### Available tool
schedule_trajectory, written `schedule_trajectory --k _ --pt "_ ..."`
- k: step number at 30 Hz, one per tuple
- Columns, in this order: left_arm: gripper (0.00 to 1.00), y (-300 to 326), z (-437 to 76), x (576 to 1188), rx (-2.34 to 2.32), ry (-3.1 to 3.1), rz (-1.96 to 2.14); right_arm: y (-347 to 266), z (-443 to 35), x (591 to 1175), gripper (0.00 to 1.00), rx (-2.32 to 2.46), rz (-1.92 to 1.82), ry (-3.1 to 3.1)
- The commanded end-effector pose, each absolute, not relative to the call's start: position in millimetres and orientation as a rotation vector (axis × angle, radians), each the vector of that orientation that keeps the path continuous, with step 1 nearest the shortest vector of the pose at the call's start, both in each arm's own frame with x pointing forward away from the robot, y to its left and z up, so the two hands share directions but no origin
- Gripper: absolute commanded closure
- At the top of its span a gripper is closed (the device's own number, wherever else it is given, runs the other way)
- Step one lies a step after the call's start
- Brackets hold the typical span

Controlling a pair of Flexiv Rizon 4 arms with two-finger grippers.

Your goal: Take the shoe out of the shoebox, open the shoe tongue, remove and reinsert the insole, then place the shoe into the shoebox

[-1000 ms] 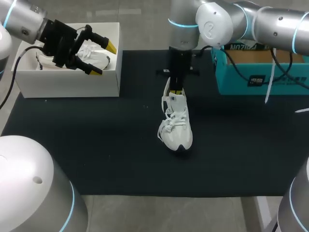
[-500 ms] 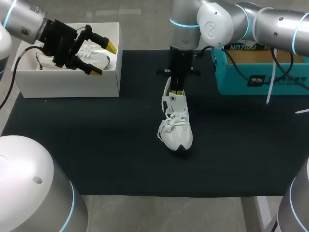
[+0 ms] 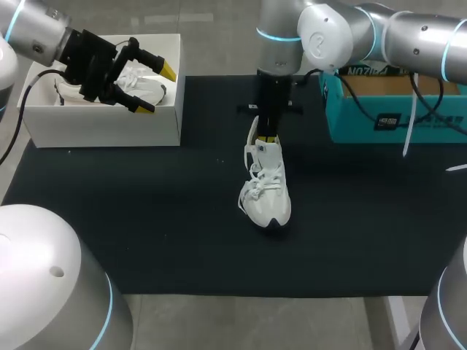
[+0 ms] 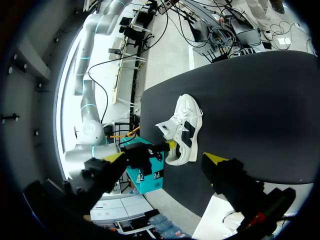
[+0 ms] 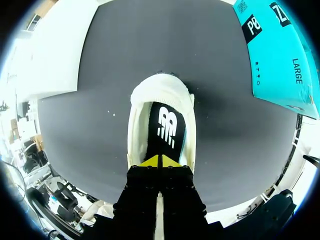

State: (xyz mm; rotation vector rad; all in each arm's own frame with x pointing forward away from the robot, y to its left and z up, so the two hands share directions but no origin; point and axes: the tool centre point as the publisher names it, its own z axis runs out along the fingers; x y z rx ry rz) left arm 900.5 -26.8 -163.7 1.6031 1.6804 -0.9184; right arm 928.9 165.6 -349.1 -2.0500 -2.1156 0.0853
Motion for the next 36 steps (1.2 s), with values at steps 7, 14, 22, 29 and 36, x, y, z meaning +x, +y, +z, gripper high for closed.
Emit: schedule_trajectory --k 7,14,22,29,36 --pt "0.0 -27 -164 901 1.606 1.681 -0.917 166 -349 929 1.0 -2.05 0.086 -2.116" --pt "0.0 -27 -164 901 1.606 1.681 -0.917 166 -349 929 1.0 -2.05 0.086 -2.116" --pt "0.0 -27 -164 901 1.606 1.681 -0.917 169 -352 931 1.0 -2.049 0.186 -2.088" --pt "0.0 -27 -164 901 1.606 1.681 -0.917 171 -354 928 1.0 -2.034 0.278 -2.047" --pt "0.0 -27 -164 901 1.606 1.681 -0.917 171 -364 925 1.0 -2.026 0.324 -2.013"
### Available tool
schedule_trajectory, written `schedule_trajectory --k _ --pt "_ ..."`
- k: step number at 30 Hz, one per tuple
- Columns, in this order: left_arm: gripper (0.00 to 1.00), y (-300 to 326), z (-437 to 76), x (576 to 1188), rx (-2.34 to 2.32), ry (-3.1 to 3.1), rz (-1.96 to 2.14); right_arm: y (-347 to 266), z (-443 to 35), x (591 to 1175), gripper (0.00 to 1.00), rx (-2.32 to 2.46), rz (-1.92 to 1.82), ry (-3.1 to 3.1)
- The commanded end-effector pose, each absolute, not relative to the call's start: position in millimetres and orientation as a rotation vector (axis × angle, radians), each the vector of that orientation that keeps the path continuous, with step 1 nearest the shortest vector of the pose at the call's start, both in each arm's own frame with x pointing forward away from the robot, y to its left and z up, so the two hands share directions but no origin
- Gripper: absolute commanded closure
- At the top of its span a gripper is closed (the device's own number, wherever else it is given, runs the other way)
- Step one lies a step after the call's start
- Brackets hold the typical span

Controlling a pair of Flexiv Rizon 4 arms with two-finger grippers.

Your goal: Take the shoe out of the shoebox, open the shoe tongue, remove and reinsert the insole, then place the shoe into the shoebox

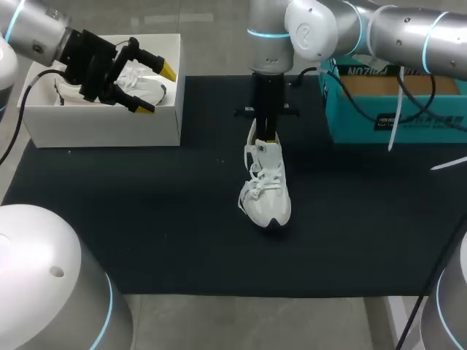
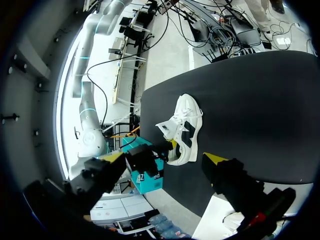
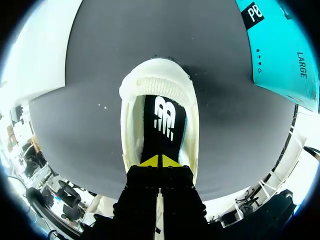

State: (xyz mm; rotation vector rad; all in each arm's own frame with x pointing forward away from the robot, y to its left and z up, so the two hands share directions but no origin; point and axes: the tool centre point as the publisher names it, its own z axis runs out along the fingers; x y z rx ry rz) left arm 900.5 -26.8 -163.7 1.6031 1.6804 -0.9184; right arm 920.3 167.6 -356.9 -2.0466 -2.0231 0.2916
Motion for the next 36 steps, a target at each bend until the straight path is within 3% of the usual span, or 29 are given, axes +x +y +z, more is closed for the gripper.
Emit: schedule_trajectory --k 1,2,4,5,9,36 --pt "0.0 -27 -164 901 1.606 1.681 -0.917 171 -365 924 1.0 -2.02 0.33 -2.011" --pt "0.0 -27 -164 901 1.606 1.681 -0.917 172 -365 924 0.95 -2.016 0.33 -2.009" --pt "0.0 -27 -164 901 1.606 1.681 -0.917 173 -366 923 0.53 -2.01 0.339 -2.007" --pt "0.0 -27 -164 901 1.606 1.681 -0.917 173 -366 922 0.49 -2.009 0.34 -2.007" --pt "0.0 -27 -164 901 1.606 1.681 -0.917 172 -365 920 0.0 -2.016 0.339 -1.993" --pt "0.0 -27 -164 901 1.606 1.681 -0.917 169 -343 902 0.0 -2.079 0.376 -1.991"
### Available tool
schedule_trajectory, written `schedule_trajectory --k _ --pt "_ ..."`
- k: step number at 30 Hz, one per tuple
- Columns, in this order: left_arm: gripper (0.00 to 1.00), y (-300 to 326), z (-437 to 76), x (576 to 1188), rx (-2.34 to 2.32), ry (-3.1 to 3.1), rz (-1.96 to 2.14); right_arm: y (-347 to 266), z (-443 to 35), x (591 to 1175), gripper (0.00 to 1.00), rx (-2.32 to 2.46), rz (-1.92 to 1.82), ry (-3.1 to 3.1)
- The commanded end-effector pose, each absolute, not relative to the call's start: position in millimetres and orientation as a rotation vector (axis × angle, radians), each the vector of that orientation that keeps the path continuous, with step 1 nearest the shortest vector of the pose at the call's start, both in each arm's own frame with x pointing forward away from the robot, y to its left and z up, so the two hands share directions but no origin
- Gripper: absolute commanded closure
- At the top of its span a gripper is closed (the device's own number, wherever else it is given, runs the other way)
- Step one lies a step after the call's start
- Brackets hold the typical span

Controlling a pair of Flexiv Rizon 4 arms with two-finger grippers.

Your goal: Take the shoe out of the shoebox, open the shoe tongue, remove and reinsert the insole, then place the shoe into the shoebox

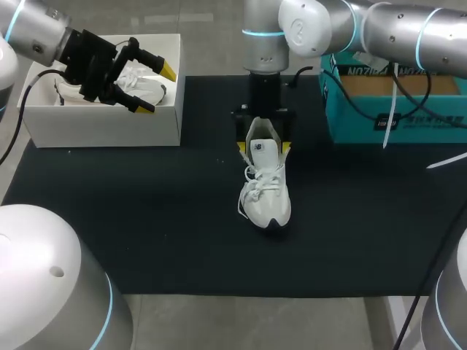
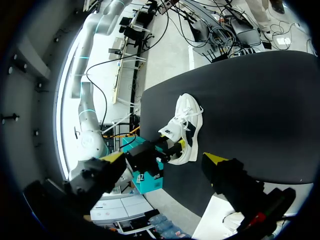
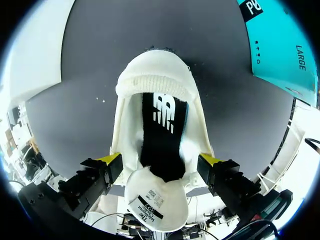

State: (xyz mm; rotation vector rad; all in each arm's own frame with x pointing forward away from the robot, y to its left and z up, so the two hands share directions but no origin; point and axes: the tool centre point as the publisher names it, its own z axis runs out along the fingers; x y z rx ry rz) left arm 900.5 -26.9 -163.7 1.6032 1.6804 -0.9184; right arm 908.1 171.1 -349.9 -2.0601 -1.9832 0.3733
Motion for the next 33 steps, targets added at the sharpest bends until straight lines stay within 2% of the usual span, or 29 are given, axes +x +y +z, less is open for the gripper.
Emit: schedule_trajectory --k 1,19,31,32,33 --pt "0.0 -27 -164 901 1.606 1.681 -0.917 169 -343 901 0.0 -2.082 0.381 -1.991" --pt "0.0 -27 -164 901 1.606 1.681 -0.917 169 -334 874 0.0 -2.139 0.41 -1.957" --pt "0.0 -27 -164 901 1.606 1.681 -0.917 170 -308 829 0.0 -2.251 0.377 -1.93" --pt "0.0 -27 -164 901 1.606 1.681 -0.917 170 -306 825 0.44 -2.261 0.355 -1.933" --pt "0.0 -27 -164 901 1.606 1.681 -0.917 171 -304 822 0.71 -2.278 0.348 -1.935"
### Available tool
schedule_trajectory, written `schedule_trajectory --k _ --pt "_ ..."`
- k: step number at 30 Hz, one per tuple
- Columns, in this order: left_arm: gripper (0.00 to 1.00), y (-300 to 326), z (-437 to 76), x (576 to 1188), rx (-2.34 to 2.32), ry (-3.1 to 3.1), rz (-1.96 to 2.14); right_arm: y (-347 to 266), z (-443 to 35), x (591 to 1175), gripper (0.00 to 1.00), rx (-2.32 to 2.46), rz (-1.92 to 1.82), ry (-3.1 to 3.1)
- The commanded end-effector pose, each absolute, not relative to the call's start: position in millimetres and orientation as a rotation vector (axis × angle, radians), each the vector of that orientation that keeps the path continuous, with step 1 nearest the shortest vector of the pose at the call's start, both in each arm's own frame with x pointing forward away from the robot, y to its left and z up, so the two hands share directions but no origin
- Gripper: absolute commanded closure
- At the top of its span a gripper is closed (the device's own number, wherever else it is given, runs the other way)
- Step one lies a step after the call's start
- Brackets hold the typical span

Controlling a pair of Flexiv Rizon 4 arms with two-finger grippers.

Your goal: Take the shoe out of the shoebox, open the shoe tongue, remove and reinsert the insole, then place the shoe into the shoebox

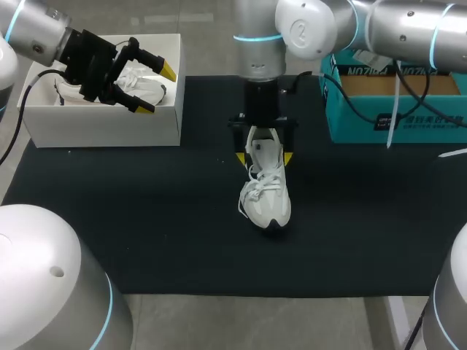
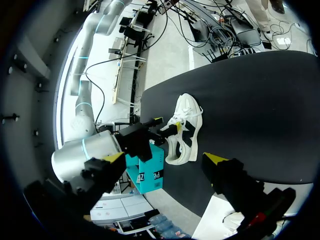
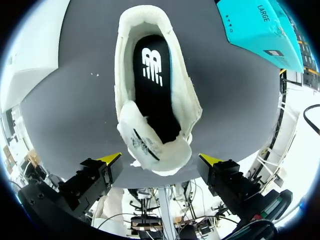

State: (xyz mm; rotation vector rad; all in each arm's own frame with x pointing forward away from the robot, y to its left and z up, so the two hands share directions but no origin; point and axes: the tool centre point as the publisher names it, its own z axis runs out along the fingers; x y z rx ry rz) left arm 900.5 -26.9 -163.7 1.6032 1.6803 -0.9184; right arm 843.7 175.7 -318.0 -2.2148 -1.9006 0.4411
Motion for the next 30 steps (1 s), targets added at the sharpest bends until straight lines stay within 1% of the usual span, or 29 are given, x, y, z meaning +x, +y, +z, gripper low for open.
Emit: schedule_trajectory --k 1,10,16,30 --pt "0.0 -27 -164 901 1.606 1.681 -0.917 171 -304 820 1.0 -2.293 0.342 -1.941" --pt "0.0 -27 -164 901 1.606 1.681 -0.917 175 -305 817 1.0 -2.336 0.285 -1.937" --pt "0.0 -27 -164 901 1.606 1.681 -0.917 170 -311 835 1.0 -2.342 0.294 -1.964" --pt "0.0 -27 -164 901 1.606 1.681 -0.917 152 -341 875 1.0 -2.358 0.321 -1.943"
